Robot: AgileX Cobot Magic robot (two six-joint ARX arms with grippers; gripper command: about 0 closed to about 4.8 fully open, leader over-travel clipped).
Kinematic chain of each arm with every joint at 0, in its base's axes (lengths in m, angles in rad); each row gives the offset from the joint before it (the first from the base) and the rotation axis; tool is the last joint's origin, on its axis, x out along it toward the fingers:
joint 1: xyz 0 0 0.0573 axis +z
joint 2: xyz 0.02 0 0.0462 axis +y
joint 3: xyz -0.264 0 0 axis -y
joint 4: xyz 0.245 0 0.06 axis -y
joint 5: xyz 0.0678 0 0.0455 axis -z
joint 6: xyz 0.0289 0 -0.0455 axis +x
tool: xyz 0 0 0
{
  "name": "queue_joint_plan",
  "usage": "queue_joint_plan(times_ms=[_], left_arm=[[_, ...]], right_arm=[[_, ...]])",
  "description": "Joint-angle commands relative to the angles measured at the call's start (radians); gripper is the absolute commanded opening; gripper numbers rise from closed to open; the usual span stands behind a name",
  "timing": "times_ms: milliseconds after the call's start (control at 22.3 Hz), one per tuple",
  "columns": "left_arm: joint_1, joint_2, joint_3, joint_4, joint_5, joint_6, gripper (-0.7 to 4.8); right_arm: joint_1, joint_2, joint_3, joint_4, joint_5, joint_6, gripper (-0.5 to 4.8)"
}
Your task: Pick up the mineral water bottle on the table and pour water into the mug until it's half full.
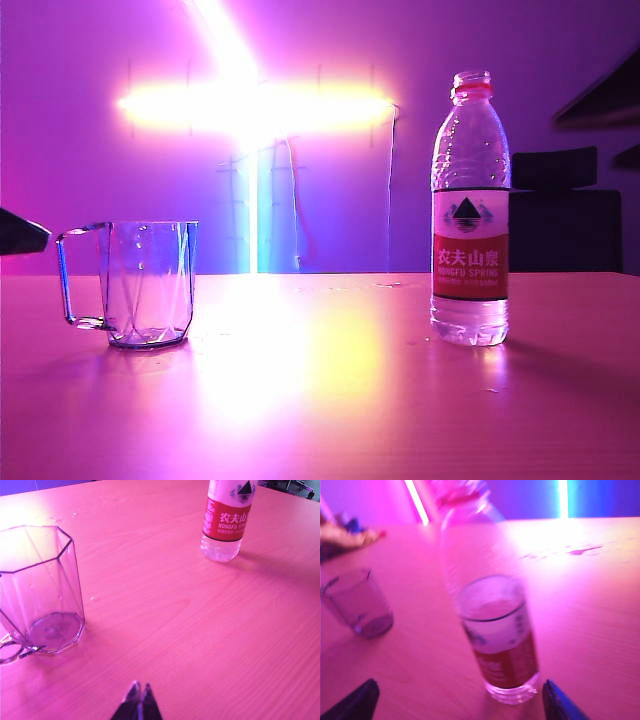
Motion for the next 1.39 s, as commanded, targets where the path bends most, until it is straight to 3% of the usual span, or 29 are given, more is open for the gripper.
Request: queue_joint_plan(times_ms=[45,134,359,538,941,1165,1344,1389], left_arm=[[0.000,0.000,0.004,0.013,0.003,-0.003,-0.02],[0.000,0.000,0.004,0.013,0.003,-0.003,-0.02],[0.000,0.000,0.004,0.013,0.003,-0.003,-0.02],[0.000,0.000,0.004,0.013,0.003,-0.003,-0.02],[0.000,0.000,0.004,0.013,0.003,-0.003,-0.02],[0.001,-0.002,0.004,0.013,0.003,-0.003,-0.02],[0.003,-0.002,0.004,0.013,0.003,-0.003,-0.02],[0.008,-0.007,0.004,0.014,0.004,-0.003,-0.02]], right_arm=[[0.120,0.197,0.006,0.259,0.156,-0.072,4.79],[0.149,0.335,0.006,0.399,0.200,-0.071,4.79],[0.147,0.756,0.022,0.860,0.197,-0.069,4.79],[0.148,0.978,0.097,1.010,0.169,-0.057,4.79],[0.148,1.115,0.216,1.015,0.146,-0.006,4.79],[0.148,1.115,0.227,0.998,0.146,-0.006,3.03],[0.148,1.115,0.228,0.999,0.146,-0.014,3.02],[0.148,1.115,0.228,0.999,0.146,-0.018,2.52]])
